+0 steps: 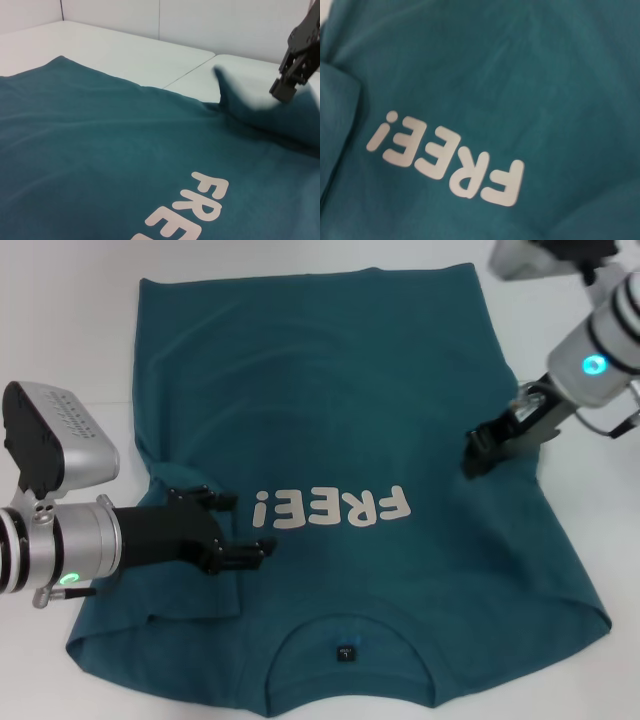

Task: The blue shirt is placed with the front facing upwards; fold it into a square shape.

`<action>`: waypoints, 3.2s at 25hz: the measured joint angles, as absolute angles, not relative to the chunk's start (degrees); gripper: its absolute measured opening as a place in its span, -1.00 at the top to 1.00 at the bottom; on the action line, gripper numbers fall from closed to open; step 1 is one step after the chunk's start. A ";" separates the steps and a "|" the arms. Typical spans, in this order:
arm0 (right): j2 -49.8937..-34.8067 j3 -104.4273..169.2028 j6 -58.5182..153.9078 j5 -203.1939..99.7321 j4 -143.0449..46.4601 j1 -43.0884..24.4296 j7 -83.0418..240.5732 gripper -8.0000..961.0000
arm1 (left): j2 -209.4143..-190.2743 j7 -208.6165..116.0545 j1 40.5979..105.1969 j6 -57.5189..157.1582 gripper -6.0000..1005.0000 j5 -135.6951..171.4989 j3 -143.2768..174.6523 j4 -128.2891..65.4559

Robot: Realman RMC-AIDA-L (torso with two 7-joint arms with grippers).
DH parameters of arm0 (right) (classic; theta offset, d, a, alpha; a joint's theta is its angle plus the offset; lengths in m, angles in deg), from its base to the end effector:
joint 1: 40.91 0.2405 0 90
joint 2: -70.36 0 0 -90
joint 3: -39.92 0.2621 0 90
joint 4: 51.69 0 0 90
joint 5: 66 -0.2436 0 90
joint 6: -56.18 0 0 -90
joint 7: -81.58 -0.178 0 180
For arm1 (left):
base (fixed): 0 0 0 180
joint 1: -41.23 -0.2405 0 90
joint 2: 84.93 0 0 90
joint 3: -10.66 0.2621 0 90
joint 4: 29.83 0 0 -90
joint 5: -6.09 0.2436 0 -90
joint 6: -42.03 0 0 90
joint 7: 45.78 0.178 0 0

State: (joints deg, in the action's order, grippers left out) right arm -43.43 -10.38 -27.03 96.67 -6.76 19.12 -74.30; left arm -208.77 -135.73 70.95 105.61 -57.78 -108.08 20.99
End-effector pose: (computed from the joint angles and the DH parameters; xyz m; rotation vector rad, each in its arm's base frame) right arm 0.1863 0.4944 0.0135 -2.2567 1.3764 -0.3591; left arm -0.2390 0.4235 -0.0713 -2.6222 -0.5036 -0.3059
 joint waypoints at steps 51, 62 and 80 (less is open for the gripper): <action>-35.97 14.66 -39.68 49.89 -2.11 -17.88 -45.67 -0.78 | -208.83 -176.06 55.24 120.67 -0.70 -43.45 -126.40 38.02; -35.62 14.16 -38.73 50.02 -2.56 -17.43 -45.83 -0.76 | -208.62 -174.27 57.10 118.31 -0.69 -42.34 -126.09 32.63; -35.36 14.08 -38.75 50.90 -4.05 -16.89 -45.93 -0.75 | -208.68 -172.77 58.56 120.76 -0.67 -41.27 -125.48 30.90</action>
State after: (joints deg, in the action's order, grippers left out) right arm -35.36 14.08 -38.75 50.90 -4.05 -16.89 -45.93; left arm -208.68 -172.77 58.56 120.76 -41.27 -125.48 30.90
